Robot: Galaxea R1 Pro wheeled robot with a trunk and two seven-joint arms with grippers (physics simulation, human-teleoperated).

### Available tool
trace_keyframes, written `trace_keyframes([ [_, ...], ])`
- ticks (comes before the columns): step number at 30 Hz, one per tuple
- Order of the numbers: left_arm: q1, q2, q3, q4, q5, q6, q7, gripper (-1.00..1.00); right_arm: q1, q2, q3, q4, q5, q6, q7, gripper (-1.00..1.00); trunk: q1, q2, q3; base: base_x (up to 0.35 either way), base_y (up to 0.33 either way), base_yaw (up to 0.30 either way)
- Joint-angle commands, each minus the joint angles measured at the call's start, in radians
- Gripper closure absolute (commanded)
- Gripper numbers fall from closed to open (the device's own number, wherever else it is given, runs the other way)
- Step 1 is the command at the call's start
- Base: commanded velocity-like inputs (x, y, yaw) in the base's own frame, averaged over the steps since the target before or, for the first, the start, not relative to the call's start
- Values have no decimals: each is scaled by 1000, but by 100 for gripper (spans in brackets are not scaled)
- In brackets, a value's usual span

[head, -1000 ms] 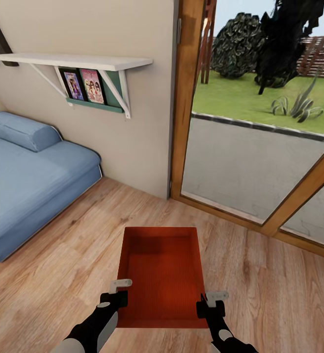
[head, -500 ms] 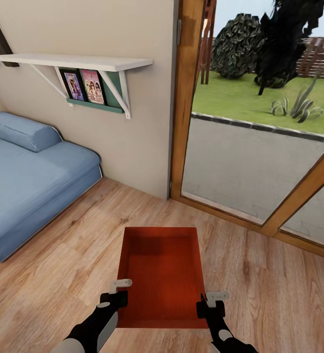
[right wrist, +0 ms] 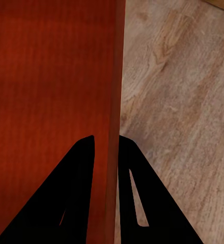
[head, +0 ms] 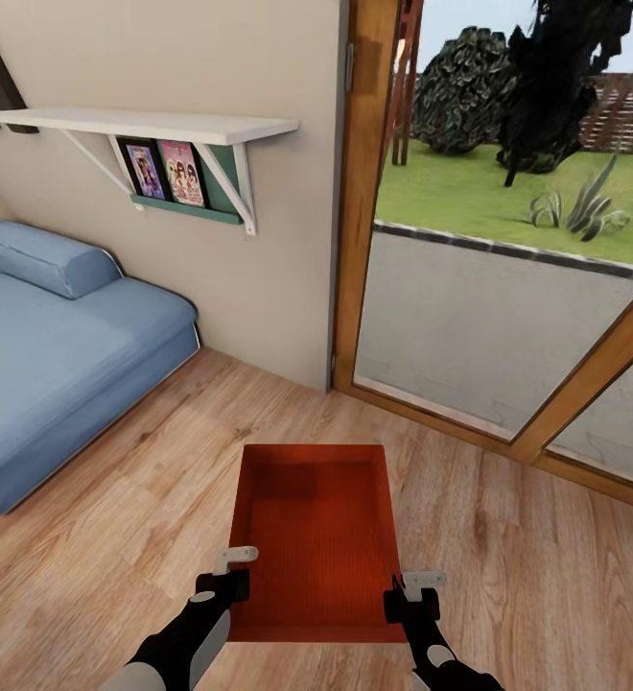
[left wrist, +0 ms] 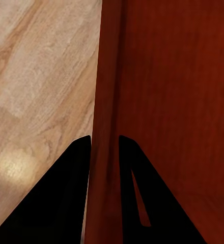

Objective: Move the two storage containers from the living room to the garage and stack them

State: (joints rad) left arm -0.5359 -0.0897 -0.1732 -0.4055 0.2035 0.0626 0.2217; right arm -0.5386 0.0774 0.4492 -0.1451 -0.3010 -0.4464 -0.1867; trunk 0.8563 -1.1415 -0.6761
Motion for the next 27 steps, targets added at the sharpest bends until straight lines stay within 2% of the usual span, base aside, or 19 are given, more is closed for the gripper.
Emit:
trace_keyframes([
  [1,1,1,0,-2,-3,6,16,100,-1,1,-43,-2,5,-2,-5,100,0,0,-1,0,0,0],
  [27,1,-1,0,-3,-3,6,16,100,-1,1,-44,-2,5,-1,-5,100,0,0,-1,0,0,0],
])
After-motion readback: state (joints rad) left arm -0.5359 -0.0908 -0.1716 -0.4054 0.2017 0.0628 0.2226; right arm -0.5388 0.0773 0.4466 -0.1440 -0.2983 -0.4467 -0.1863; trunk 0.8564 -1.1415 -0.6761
